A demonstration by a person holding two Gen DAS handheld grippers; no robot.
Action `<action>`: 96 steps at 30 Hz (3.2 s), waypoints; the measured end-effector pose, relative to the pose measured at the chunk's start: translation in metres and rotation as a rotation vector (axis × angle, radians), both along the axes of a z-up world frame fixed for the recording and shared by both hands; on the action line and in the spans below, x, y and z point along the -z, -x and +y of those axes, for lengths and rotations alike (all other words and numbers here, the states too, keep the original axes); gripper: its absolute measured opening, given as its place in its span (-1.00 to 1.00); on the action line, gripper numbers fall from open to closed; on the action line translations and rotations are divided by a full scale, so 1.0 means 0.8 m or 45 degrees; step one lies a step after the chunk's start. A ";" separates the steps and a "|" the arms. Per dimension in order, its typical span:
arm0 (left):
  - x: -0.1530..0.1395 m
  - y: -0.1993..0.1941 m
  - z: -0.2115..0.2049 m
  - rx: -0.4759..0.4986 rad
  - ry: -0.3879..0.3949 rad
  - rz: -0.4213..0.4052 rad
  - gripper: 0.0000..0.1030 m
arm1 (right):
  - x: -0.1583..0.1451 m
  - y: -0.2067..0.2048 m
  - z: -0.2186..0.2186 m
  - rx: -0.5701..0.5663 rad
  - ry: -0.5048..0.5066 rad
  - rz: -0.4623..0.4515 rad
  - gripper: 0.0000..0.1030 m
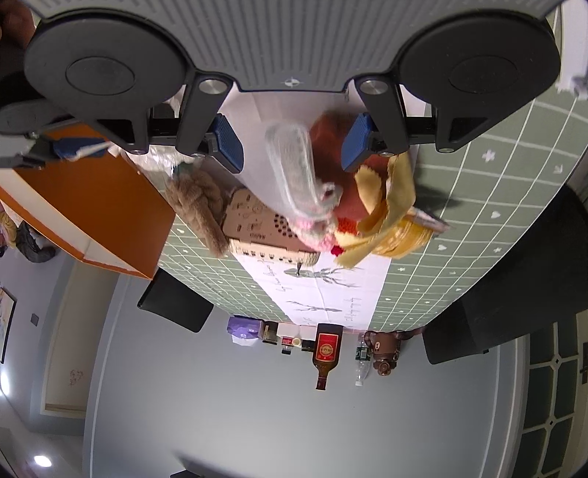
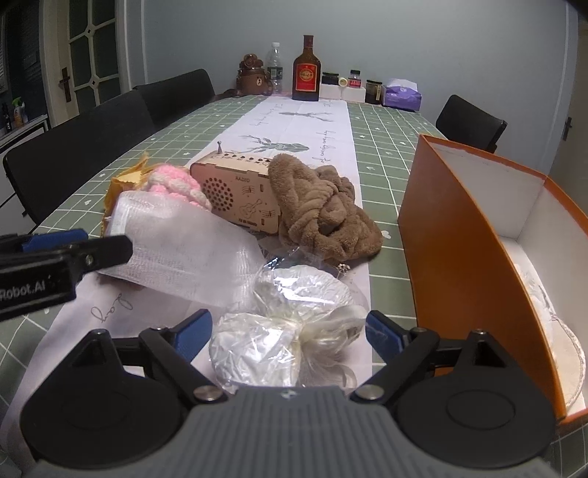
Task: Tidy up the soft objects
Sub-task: 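Move the right tool back to the pile toward the yellow cloth, then grasp the yellow cloth with the right tool, then carry the yellow cloth over the orange box and release it inside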
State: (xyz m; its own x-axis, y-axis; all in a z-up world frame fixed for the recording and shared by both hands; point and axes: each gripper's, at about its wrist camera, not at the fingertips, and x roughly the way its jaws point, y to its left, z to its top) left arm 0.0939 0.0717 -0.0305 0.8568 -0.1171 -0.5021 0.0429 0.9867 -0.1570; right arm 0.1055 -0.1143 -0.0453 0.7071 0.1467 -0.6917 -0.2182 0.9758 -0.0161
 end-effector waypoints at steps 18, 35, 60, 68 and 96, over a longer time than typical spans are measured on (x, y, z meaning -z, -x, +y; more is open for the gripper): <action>-0.027 -0.019 0.031 -0.064 -0.040 -0.011 0.40 | -0.024 -0.028 0.034 -0.162 -0.030 -0.079 0.73; 0.018 -0.088 0.077 -0.186 0.019 0.134 0.32 | 0.015 -0.082 0.115 -0.325 -0.103 0.062 0.80; -0.018 -0.014 0.063 -0.218 0.011 0.042 -0.92 | -0.018 -0.049 0.059 -0.222 -0.260 0.069 -0.95; -0.039 0.027 0.029 -0.156 -0.008 0.018 -0.92 | -0.058 0.003 0.048 -0.300 -0.239 -0.080 -0.97; -0.105 0.019 -0.137 0.262 -0.090 -0.126 -0.93 | -0.150 0.039 -0.091 -0.262 0.163 -0.302 -0.97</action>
